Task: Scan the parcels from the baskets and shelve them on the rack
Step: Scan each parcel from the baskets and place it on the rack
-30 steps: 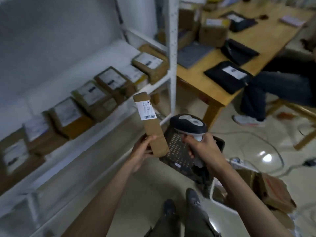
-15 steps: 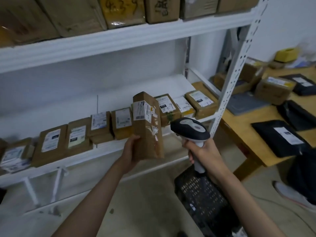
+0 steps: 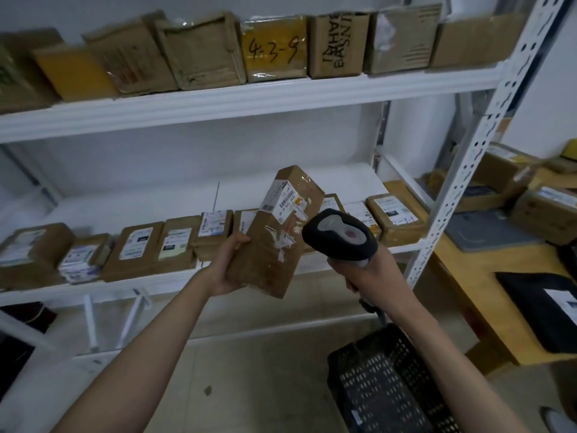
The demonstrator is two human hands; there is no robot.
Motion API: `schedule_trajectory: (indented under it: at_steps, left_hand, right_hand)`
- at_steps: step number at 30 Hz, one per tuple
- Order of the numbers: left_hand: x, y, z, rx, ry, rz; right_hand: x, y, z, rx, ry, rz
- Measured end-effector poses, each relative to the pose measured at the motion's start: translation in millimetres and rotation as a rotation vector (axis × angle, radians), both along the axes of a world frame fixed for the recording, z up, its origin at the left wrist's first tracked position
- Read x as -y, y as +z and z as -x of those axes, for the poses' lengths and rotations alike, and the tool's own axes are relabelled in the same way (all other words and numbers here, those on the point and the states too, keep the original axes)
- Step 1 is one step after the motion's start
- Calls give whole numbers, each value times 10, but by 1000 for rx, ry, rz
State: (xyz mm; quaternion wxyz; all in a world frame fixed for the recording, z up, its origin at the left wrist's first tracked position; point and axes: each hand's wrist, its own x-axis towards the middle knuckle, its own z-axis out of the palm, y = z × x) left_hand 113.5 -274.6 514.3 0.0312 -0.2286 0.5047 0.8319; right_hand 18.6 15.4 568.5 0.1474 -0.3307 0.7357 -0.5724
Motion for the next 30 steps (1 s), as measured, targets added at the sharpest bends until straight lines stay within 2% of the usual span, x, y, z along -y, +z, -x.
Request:
schedule_trajectory:
  at_steps: [7, 15, 19, 26, 30]
  left_hand:
    - [117, 62, -64, 37, -22, 15]
    - [100, 153, -64, -1, -68, 30]
    - [91, 200, -83, 3, -23, 25]
    - [36, 370, -343, -178, 95, -104]
    - [24, 494, -577, -275, 237, -146]
  right_hand:
    - [77, 93, 103, -160, 3, -36]
    - [68, 121, 182, -135, -7, -29]
    - [71, 133, 190, -86, 30, 24]
    - [433, 361, 53, 32, 192, 282]
    - [704, 547, -122, 30, 330, 312]
